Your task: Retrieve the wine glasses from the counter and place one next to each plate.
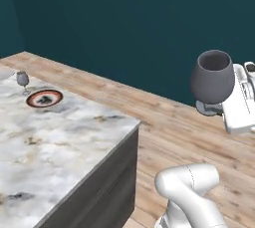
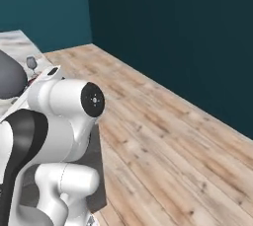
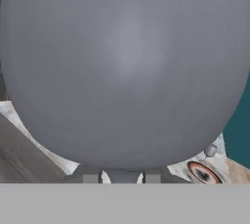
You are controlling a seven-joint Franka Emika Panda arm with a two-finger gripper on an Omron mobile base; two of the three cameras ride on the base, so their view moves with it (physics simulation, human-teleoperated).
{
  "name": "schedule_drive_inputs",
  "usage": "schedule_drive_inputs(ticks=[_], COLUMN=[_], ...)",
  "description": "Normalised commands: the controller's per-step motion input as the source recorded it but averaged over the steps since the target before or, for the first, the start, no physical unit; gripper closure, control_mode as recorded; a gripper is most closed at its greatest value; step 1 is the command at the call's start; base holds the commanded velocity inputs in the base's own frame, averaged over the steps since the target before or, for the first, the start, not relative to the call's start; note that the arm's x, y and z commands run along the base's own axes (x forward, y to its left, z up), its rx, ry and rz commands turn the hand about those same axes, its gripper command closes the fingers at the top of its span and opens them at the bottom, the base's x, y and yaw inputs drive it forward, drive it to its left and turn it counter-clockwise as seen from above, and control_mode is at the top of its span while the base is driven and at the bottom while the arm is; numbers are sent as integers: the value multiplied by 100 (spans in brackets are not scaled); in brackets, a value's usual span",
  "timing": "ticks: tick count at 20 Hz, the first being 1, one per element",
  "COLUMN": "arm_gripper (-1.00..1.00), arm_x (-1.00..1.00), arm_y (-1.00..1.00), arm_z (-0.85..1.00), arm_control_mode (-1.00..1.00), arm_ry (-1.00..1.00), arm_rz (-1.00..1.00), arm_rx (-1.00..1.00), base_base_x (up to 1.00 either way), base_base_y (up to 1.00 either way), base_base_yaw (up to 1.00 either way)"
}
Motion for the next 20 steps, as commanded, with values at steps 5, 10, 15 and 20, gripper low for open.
schedule_drive_inputs(ticks=[5,10,15,20], arm_gripper=[100,100,100,100], arm_x=[0,0,0,0], arm_y=[0,0,0,0], arm_z=[0,0,0,0], arm_control_mode=[100,100,100,100], arm_ry=[0,0,0,0], arm_rz=[0,0,0,0], arm_rx=[0,0,0,0], base_base_x=[100,100,83,10], base_base_y=[-44,-27,-69,-100], base_base_yaw=[61,77,62,52])
